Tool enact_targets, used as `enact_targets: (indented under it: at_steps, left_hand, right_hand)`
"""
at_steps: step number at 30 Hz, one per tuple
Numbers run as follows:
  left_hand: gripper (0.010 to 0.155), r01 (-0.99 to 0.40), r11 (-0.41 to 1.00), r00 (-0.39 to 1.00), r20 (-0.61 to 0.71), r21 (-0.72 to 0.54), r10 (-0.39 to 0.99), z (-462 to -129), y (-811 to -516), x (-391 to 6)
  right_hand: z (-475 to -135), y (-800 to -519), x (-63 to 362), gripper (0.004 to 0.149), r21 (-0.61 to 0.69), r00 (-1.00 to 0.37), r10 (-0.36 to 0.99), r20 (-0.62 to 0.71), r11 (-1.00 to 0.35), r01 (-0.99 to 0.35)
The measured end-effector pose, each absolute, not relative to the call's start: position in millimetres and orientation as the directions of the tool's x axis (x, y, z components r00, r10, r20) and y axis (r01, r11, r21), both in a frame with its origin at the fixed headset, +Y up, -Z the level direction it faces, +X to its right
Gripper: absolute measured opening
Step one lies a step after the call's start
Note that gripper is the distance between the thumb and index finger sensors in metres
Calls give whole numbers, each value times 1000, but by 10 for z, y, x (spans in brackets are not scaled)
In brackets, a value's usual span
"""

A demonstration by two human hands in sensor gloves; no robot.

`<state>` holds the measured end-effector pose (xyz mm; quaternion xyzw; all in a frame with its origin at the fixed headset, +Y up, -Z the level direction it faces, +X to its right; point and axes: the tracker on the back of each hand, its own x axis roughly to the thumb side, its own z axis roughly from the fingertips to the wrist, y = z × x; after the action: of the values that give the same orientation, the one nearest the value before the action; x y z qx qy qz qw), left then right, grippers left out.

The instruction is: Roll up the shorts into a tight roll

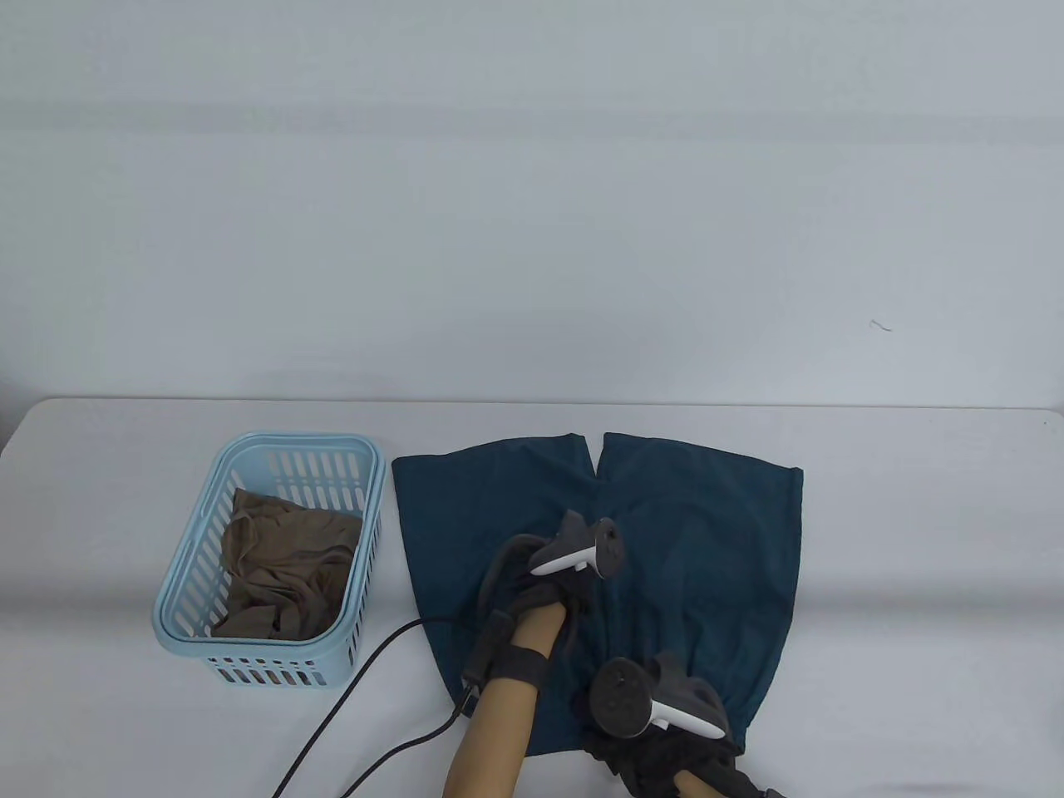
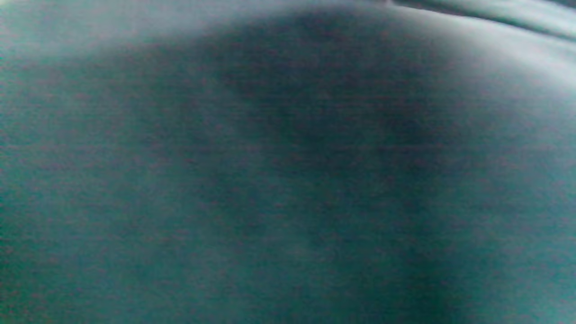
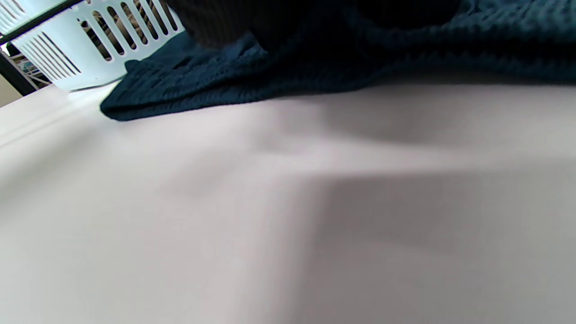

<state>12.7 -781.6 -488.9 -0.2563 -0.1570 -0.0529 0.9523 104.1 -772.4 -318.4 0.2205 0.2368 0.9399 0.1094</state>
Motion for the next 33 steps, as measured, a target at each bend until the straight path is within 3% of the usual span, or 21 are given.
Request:
enact_targets:
  at_steps: [9, 14, 25, 33]
  left_hand:
    - [58, 290, 866, 928, 342, -407, -150, -4824, -7810, 237]
    - [57, 304, 888, 916, 363, -346, -172, -4759, -7837, 273]
    - [55, 309, 894, 909, 379, -326, -176, -4722, -7798, 274]
    - [51, 348, 881, 899, 380, -320, -218, -4694, -7793, 303]
  right_hand:
    - [-3260, -7635, 1194, 50, 491, -912, 292, 287, -863, -121]
    - [-3286, -7617, 1273, 55, 526, -938, 273, 214, -842, -125]
    - [-3293, -7599, 1357, 53, 502, -991, 59, 117, -865, 8]
    - [-3339, -7609, 1503, 53, 496, -999, 11, 48, -868, 14]
